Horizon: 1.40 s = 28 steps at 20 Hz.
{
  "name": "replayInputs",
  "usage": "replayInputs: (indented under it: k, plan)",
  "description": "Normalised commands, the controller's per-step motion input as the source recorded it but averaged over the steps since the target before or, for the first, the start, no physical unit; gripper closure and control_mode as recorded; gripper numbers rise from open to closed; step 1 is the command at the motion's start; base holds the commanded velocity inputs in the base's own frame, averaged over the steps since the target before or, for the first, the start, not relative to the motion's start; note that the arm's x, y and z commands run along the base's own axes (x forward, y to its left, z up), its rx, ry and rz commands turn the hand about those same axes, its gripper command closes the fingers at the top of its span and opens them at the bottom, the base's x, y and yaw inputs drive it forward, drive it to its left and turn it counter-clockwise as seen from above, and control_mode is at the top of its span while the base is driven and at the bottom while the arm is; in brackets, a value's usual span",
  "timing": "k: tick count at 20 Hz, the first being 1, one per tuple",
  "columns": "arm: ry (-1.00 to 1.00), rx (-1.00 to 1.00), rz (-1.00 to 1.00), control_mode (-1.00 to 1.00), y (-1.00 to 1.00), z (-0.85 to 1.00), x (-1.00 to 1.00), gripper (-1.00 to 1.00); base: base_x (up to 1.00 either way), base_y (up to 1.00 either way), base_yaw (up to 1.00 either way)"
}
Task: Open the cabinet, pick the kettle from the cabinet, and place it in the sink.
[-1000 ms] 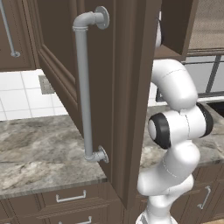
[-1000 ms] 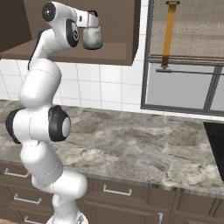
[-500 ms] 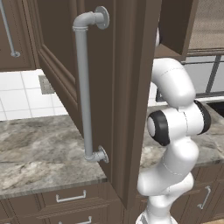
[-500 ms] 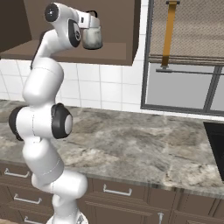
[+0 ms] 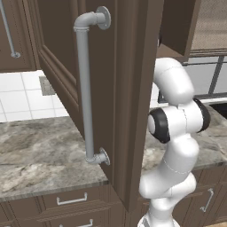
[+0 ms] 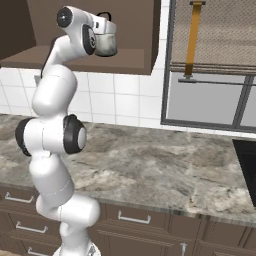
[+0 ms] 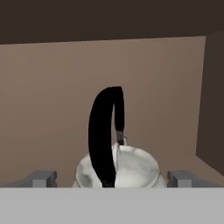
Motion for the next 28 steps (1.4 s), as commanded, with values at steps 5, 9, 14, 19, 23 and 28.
replayInputs:
  k: [5,9,14,19,23,28]
  plan:
    - [0.0,0.0,0.0,-1.0,0.0,0.04,0.23,-1.0,0.0,0.0,0.0]
    - [0.0,0.0,0.0,-1.0,0.0,0.11,0.16,-1.0,0.0,0.0,0.0]
    - [0.0,0.0,0.0,-1.0,0.04,0.07,0.16,-1.0,0.0,0.0,0.0]
    - [0.0,0.0,0.0,-1.0,0.0,0.02,0.06,-1.0,0.0,0.0,0.0]
    - [0.0,0.0,0.0,-1.0,0.0,0.0,0.04,1.0,0.0,0.0,0.0]
    - [0.0,0.0,0.0,-1.0,-0.02,-0.04,-0.01,1.0,0.0,0.0,0.0]
